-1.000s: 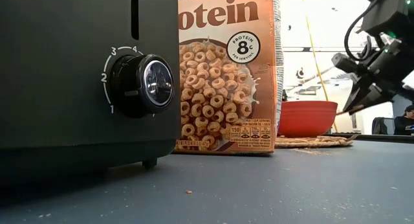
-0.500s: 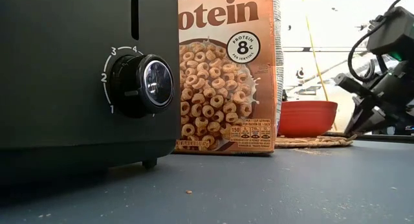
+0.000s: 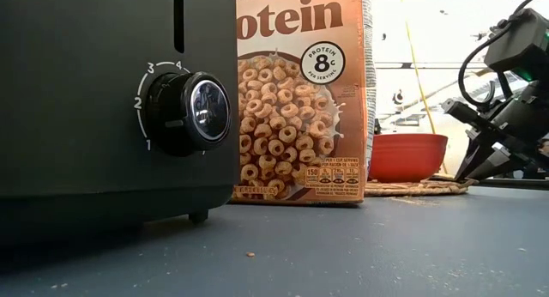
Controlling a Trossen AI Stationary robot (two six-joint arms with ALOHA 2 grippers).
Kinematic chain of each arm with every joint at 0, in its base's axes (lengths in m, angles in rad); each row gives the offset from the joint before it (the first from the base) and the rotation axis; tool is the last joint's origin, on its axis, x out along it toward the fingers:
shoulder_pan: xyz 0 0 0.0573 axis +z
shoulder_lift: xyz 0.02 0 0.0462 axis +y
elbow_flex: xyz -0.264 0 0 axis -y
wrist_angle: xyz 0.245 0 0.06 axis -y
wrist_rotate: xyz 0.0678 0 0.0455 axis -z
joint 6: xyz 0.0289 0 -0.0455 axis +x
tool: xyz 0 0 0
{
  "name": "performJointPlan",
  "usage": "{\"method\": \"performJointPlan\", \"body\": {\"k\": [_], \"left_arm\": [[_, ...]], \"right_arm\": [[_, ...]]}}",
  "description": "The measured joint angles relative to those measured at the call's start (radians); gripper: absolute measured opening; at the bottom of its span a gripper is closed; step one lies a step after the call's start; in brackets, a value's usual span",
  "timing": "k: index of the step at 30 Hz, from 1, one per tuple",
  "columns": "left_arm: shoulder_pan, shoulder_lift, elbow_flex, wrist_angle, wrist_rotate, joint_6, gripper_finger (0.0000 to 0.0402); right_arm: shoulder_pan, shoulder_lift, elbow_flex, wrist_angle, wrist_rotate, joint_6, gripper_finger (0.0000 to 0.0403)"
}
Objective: Arrange a breakfast setting
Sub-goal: Put the spoon to the right of the tablemat
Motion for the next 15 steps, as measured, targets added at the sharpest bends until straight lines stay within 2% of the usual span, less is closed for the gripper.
{"method": "performJointPlan", "body": {"k": [15], "left_arm": [[0.000,0.000,0.000,0.000,0.000,0.000,0.0363]], "right_arm": [[0.000,0.000,-0.002,-0.002,-0.010,-0.023,0.0028]]}}
